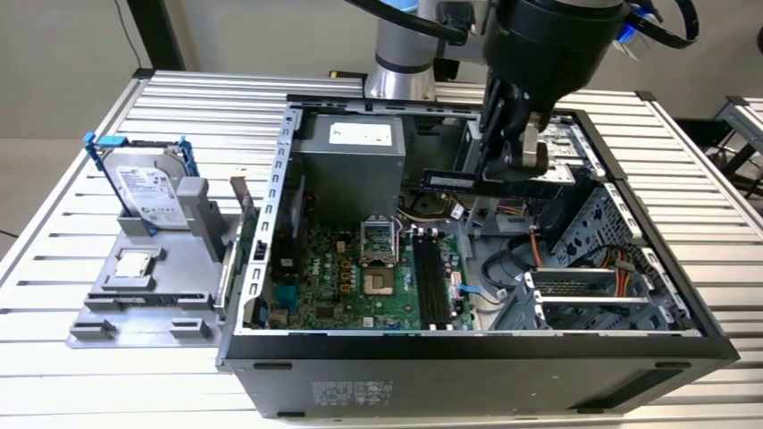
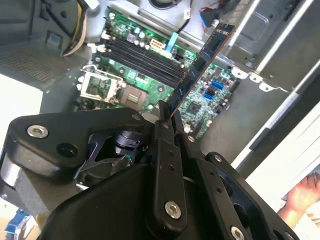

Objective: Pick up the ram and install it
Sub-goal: 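Pick up the ram and move it above insertion slot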

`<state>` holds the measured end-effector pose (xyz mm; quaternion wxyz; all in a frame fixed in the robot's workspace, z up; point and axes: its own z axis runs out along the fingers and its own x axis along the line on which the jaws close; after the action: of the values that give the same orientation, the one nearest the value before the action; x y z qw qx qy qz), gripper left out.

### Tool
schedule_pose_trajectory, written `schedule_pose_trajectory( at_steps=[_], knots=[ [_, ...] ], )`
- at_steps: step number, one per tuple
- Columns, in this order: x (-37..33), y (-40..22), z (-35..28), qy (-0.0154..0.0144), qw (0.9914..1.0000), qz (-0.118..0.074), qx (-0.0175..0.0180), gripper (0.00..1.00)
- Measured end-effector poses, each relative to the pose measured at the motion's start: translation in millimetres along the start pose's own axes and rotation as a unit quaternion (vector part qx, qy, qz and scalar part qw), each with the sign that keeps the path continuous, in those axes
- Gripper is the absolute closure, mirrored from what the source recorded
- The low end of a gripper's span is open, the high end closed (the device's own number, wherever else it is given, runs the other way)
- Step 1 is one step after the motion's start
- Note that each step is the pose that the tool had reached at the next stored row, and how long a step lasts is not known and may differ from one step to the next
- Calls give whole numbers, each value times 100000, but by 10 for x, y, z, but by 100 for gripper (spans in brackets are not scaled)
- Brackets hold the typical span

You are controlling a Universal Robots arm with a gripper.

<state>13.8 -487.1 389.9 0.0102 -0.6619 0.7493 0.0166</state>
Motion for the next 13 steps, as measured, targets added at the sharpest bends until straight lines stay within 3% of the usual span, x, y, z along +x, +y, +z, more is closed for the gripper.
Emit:
schedule_pose_trajectory(
  at_steps=[8, 13],
  knots=[
    [-302, 37, 11, 15, 100000, -41, 1, 100],
    [-344, 37, 13, 15, 99997, -707, -21, 100]
  ],
)
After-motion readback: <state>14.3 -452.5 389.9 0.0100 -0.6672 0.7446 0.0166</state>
